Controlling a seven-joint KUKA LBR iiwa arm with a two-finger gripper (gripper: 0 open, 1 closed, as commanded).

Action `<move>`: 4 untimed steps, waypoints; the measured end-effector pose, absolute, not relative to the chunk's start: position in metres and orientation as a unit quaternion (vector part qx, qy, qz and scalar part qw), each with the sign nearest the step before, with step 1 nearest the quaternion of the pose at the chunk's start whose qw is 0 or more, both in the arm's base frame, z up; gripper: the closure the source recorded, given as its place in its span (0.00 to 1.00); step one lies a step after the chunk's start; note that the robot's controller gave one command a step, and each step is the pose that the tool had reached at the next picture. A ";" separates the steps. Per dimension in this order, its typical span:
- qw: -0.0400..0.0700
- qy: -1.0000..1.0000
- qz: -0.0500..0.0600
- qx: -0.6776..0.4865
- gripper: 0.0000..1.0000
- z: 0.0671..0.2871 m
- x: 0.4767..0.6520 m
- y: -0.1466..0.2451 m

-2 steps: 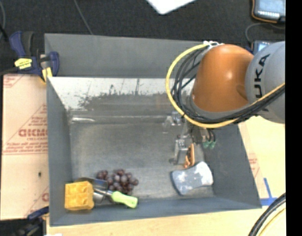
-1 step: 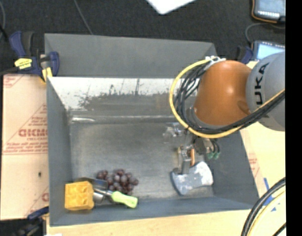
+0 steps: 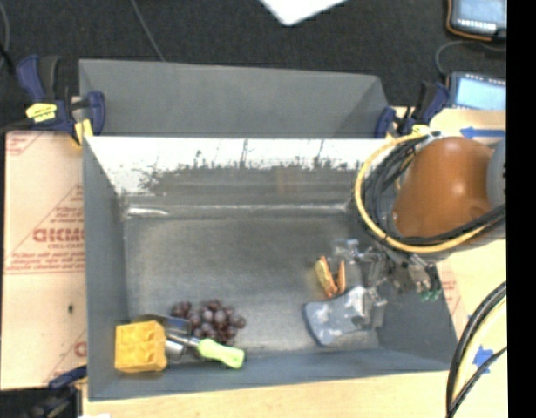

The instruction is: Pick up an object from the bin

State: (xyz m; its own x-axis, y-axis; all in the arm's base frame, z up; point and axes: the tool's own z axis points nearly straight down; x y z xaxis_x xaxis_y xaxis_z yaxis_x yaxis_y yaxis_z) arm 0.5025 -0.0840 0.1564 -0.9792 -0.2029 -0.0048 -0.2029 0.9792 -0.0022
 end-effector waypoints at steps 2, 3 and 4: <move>0.006 0.966 -0.002 -0.257 0.00 0.094 0.486 -0.082; 0.005 0.914 -0.003 -0.406 1.00 0.071 0.488 -0.078; 0.005 0.914 -0.003 -0.406 1.00 0.071 0.488 -0.078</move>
Offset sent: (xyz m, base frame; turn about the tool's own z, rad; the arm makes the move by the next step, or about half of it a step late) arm -0.0212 0.0062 -0.0864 -0.3234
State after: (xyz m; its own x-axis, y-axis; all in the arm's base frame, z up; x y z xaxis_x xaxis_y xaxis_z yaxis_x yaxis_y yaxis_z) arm 0.4880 -0.0784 0.0710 -0.6698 -0.7425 -0.0070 -0.7425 0.6698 -0.0092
